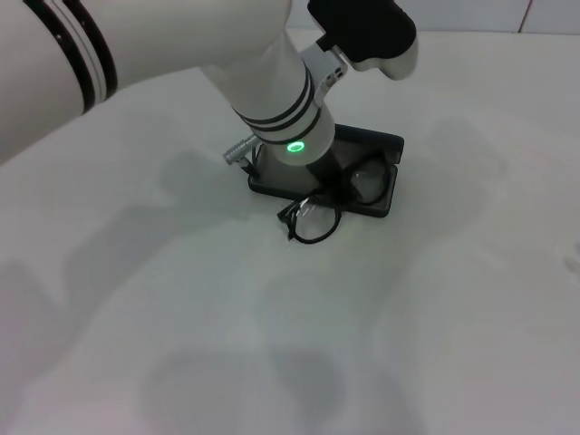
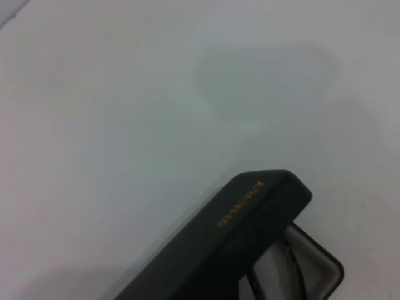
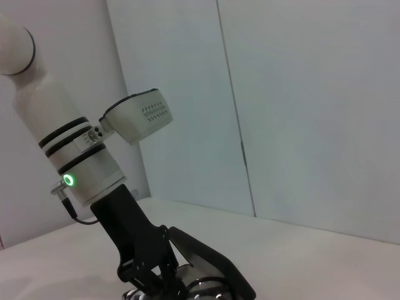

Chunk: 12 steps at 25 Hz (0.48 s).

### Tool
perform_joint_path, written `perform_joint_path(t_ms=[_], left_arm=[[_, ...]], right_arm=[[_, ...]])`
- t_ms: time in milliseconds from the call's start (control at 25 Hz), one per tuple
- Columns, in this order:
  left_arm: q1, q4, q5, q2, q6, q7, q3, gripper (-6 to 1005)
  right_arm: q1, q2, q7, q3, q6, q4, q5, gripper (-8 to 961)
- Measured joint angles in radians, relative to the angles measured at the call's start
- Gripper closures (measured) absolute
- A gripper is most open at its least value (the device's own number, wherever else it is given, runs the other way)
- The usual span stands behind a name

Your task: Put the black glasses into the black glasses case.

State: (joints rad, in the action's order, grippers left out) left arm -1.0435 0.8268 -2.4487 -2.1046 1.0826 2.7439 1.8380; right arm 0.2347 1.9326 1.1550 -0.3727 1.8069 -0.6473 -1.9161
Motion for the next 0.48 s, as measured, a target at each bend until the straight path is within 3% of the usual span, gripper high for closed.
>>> perform_joint_path(t_ms=[480], left_arm=[[0.001, 0.005, 0.016, 0.000, 0.001, 0.000, 0.001, 877]], right_arm=[[-0.005, 0.000, 0.000, 0.000, 0.001, 0.000, 0.000, 749]])
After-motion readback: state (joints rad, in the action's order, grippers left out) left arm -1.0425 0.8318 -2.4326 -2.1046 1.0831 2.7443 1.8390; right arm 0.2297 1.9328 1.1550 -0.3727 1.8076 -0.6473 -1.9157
